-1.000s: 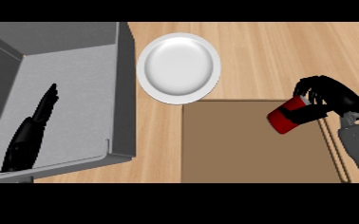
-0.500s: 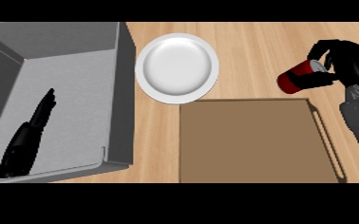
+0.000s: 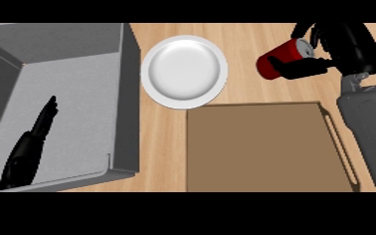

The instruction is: Pick the can from the tray and place it in the plate

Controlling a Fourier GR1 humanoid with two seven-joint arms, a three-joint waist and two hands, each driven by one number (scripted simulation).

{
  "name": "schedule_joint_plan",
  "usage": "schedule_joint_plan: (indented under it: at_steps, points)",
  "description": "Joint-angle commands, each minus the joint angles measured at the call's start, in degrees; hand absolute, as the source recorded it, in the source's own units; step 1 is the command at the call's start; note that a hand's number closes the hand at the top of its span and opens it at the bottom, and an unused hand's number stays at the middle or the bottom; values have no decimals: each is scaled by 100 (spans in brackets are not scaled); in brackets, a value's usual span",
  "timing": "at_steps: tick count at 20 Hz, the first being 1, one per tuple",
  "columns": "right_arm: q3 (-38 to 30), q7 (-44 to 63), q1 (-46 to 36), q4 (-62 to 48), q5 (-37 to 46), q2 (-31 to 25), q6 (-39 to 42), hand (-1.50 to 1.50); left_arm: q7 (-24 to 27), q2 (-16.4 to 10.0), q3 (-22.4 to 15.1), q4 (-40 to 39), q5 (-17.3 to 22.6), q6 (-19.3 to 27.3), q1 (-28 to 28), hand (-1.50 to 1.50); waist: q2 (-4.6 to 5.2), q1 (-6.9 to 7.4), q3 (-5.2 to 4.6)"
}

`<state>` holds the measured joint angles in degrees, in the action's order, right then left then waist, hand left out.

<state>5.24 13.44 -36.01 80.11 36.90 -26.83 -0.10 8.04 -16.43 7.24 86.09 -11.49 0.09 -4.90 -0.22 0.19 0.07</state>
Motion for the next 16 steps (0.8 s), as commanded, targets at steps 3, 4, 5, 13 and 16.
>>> schedule_joint_plan:
  at_steps: [3, 4, 5, 13, 16]
  points:
    - [361, 550, -981, 78, 47, 752, 367, 150, -279, -39, 13, 114, -12, -112, 194, 0, 26, 70, -10]
    - [368, 423, -783, 11, 97, 849, 311, 150, -115, 163, -90, 54, -126, 18, -16, 0, 25, 45, -9]
    - [360, 656, -957, 254, -2, 858, 606, 150, -182, 36, 52, -49, 10, -120, 166, 0, 19, 23, -10]
    - [98, 798, -2141, -1482, 194, 1797, 251, 150, -71, 65, 127, -105, -3, -196, 163, 0, 34, 59, -9]
    - [266, 984, -2557, -2431, 372, 2371, 14, 150, 160, 44, 144, -176, -52, -160, 120, 0, 56, 139, -11]
